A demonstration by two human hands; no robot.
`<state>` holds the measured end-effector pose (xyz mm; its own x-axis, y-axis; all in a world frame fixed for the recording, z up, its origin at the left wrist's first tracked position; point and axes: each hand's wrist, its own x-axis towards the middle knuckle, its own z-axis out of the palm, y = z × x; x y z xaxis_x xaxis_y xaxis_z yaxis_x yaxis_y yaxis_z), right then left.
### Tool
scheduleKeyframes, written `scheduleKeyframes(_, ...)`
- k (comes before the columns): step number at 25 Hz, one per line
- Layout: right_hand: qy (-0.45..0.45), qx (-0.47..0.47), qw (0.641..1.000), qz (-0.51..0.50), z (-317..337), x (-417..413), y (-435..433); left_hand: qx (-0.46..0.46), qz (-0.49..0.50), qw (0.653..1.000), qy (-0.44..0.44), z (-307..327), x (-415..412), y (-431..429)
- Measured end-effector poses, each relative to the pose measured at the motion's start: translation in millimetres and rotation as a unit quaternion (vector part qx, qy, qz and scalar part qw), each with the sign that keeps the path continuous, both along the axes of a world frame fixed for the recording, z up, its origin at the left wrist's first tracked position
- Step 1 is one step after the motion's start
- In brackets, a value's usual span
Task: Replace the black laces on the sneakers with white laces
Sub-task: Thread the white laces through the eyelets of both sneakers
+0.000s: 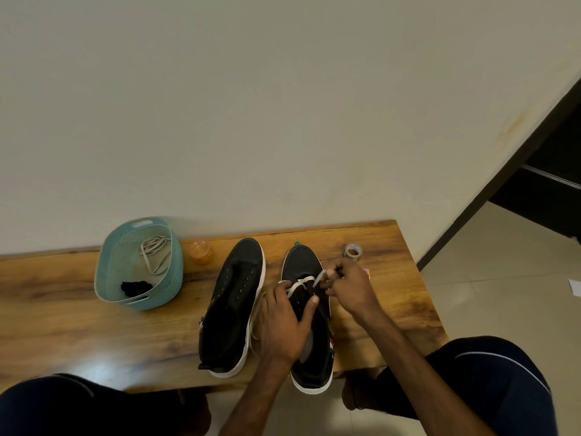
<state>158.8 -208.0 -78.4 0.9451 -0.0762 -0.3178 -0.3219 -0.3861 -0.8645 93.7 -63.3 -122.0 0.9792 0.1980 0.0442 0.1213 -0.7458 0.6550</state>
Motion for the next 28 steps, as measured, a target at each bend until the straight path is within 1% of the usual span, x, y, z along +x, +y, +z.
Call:
scheduleKeyframes(1,-0.023,0.068,0.997,-0.034,13.5,0.6,-5.9,0.015,0.023,1.0,-0.008,-2.9,-4.7,-0.2)
scheduleKeyframes(2,-0.042,0.172,0.981,-0.074,28.3,1.1,-14.7,0.015,0.048,0.999,-0.011,-5.3,-7.4,-0.3)
scheduleKeyframes(3,-0.053,0.305,0.945,-0.103,44.4,0.6,-25.9,0.009,0.069,0.998,-0.008,-5.2,-9.3,-0.7)
scheduleKeyframes(4,-0.052,0.425,0.896,-0.114,58.5,-0.6,-37.6,0.015,0.079,0.997,-0.003,-5.8,-9.7,-1.0)
scheduleKeyframes(5,-0.048,0.477,0.87,-0.113,68.0,-1.7,-47.0,0.031,0.081,0.996,0.001,-5.6,-9.7,-1.7)
scheduleKeyframes(6,-0.038,0.448,0.888,-0.095,69.2,-1.1,-53.4,0.05,0.081,0.995,0.003,-5.8,-9.9,-2.8)
scheduleKeyframes(7,-0.034,0.336,0.94,-0.055,64.6,-0.1,-54.7,0.064,0.083,0.994,0.005,-5.1,-9.8,-4.2)
scheduleKeyframes(8,-0.04,0.155,0.987,0.005,51.6,1.3,-50.5,0.071,0.09,0.993,0.007,-4.5,-10.1,-5.2)
scheduleKeyframes(9,-0.048,-0.02,0.996,0.074,36.5,0.5,-41.8,0.077,0.098,0.992,0.012,-4.1,-10.8,-6.4)
scheduleKeyframes(10,-0.05,-0.151,0.977,0.143,19.4,-1.9,-30.7,0.085,0.104,0.991,0.018,-4.2,-11.5,-7.3)
scheduleKeyframes(11,-0.038,-0.233,0.951,0.2,4.2,-4.9,-19.0,0.097,0.109,0.989,0.024,-4.2,-11.8,-7.9)
scheduleKeyframes(12,-0.024,-0.275,0.934,0.227,-7.0,-6.3,-8.1,0.108,0.114,0.987,0.029,-4.6,-11.5,-7.8)
scheduleKeyframes(14,-0.026,-0.304,0.924,0.229,-9.0,-5.7,3.1,0.124,0.121,0.984,0.029,-5.2,-10.8,-7.4)
scheduleKeyframes(15,-0.029,-0.291,0.928,0.231,1.3,-5.5,1.0,0.129,0.121,0.984,0.026,-5.3,-10.8,-7.1)
scheduleKeyframes(16,-0.024,-0.236,0.944,0.229,14.4,-4.4,-6.1,0.133,0.121,0.983,0.024,-5.8,-10.8,-7.1)
scheduleKeyframes(17,-0.014,-0.134,0.968,0.211,33.8,-4.9,-16.6,0.133,0.123,0.983,0.024,-6.6,-10.9,-7.0)
scheduleKeyframes(18,-0.003,-0.012,0.981,0.194,55.4,-7.9,-29.6,0.131,0.125,0.983,0.025,-6.9,-11.0,-6.9)
scheduleKeyframes(19,0.015,0.076,0.978,0.194,76.3,-13.6,-44.9,0.13,0.128,0.983,0.028,-6.5,-10.8,-7.3)
scheduleKeyframes(20,0.037,0.103,0.971,0.214,87.0,-15.7,-60.7,0.134,0.128,0.982,0.029,-6.3,-10.3,-7.9)
scheduleKeyframes(21,0.066,0.057,0.963,0.253,88.6,-13.4,-75.8,0.137,0.128,0.982,0.029,-6.6,-9.7,-8.5)
scheduleKeyframes(22,0.104,-0.056,0.948,0.295,82.8,-10.1,-87.9,0.138,0.129,0.982,0.026,-7.2,-9.8,-8.8)
scheduleKeyframes(23,0.131,-0.209,0.91,0.333,70.2,-6.6,-92.1,0.138,0.131,0.981,0.026,-7.8,-10.4,-8.7)
scheduleKeyframes(24,0.145,-0.325,0.872,0.336,51.7,-2.6,-88.6,0.139,0.131,0.981,0.028,-7.7,-11.0,-8.2)
scheduleKeyframes(25,0.124,-0.37,0.867,0.311,35.2,1.0,-78.4,0.142,0.129,0.981,0.031,-7.5,-11.2,-7.5)
scheduleKeyframes(27,0.035,-0.312,0.919,0.238,19.5,5.9,-47.7,0.143,0.121,0.982,0.034,-5.6,-11.2,-8.2)
scheduleKeyframes(28,0.002,-0.302,0.927,0.225,18.3,5.2,-30.5,0.141,0.117,0.982,0.033,-4.1,-11.7,-8.6)
